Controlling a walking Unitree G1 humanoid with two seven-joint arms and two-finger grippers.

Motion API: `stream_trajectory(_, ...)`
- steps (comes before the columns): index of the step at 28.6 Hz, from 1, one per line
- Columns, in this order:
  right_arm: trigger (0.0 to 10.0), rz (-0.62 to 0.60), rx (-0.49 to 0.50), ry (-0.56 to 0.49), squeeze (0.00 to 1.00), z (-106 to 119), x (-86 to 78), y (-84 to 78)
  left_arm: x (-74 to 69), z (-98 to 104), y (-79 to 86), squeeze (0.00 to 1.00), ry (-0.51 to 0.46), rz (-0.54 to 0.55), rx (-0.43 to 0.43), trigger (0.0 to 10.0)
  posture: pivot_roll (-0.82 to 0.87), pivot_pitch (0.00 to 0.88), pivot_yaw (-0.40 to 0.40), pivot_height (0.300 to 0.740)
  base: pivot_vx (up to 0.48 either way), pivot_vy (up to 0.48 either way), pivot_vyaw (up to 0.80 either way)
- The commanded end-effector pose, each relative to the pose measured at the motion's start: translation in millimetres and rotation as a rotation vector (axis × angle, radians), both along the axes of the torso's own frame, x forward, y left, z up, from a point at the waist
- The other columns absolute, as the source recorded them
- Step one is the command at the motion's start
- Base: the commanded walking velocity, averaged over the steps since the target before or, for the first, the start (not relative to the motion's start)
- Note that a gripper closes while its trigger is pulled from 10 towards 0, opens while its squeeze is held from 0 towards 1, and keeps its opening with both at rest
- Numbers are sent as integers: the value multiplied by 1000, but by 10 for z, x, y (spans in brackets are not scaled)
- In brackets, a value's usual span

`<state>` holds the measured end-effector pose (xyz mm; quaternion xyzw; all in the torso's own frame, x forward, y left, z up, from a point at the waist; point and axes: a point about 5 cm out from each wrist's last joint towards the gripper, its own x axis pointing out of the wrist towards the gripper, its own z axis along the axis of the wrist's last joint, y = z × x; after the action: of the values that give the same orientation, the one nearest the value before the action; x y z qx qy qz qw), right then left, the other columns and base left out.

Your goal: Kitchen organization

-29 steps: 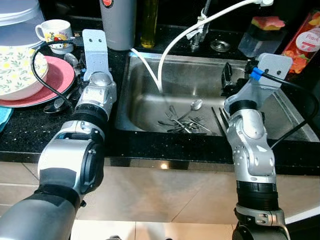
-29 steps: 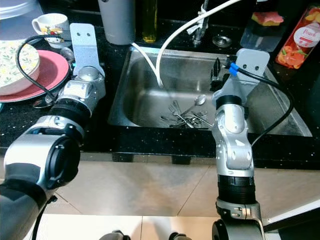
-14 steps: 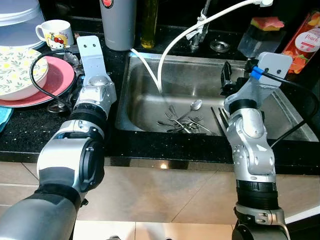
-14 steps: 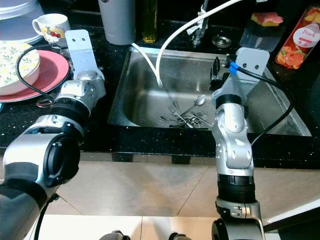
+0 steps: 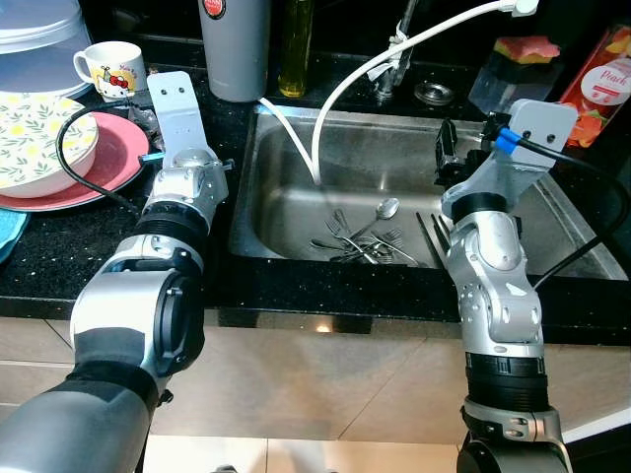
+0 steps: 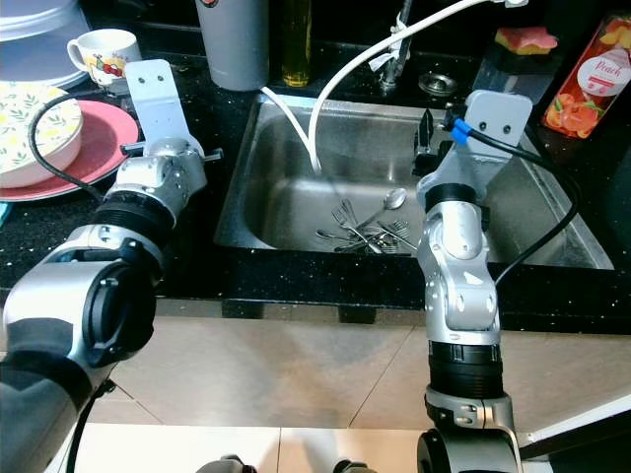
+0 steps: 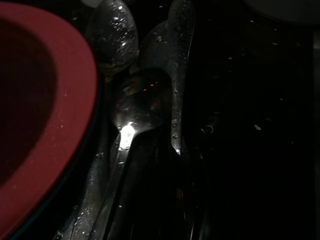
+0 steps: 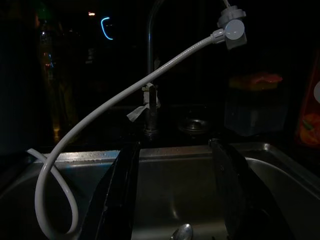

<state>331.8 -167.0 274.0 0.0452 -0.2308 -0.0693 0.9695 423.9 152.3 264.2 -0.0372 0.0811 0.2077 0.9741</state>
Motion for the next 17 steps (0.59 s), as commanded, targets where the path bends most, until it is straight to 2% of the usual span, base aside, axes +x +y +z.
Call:
stream_trajectory(1, 10000, -10, 8, 8, 0, -20, 9, -29, 2, -36, -13, 0, 2, -11, 43, 0, 181, 95, -58, 740, 0, 0, 0)
stream_trajectory(3, 10000, -11, 10, 4, 0, -8, 12, -28, 15, 102, -61, 0, -77, -34, 114, 314, 181, 90, -62, 740, 0, 0, 0)
stream_trajectory(4, 10000, -10, 9, 4, 0, -7, 13, -27, 18, 198, -101, 0, -135, -50, 162, 10000, 181, 91, -58, 740, 0, 0, 0)
stream_trajectory(8, 10000, -10, 8, 4, 0, -11, 14, -35, 21, 274, -185, 0, -188, -100, 216, 10000, 183, 84, -65, 740, 0, 0, 0)
stream_trajectory(10, 10000, -13, 6, 4, 0, -11, 14, -35, 18, 345, -281, 0, -246, -160, 236, 10000, 177, 85, -59, 740, 0, 0, 0)
stream_trajectory(14, 10000, -14, 6, 2, 0, -4, 13, -42, 12, 389, -416, 0, -289, -258, 236, 10000, 181, 83, -64, 740, 0, 0, 0)
stream_trajectory(16, 10000, -15, 5, 1, 0, -2, 11, -43, -11, 334, -708, 0, -286, -497, 182, 10000, 176, 85, -62, 740, 0, 0, 0)
stream_trajectory(17, 10000, -15, 5, 0, 0, 0, 9, -45, -26, 306, -808, 0, -280, -579, 172, 10000, 179, 83, -63, 740, 0, 0, 0)
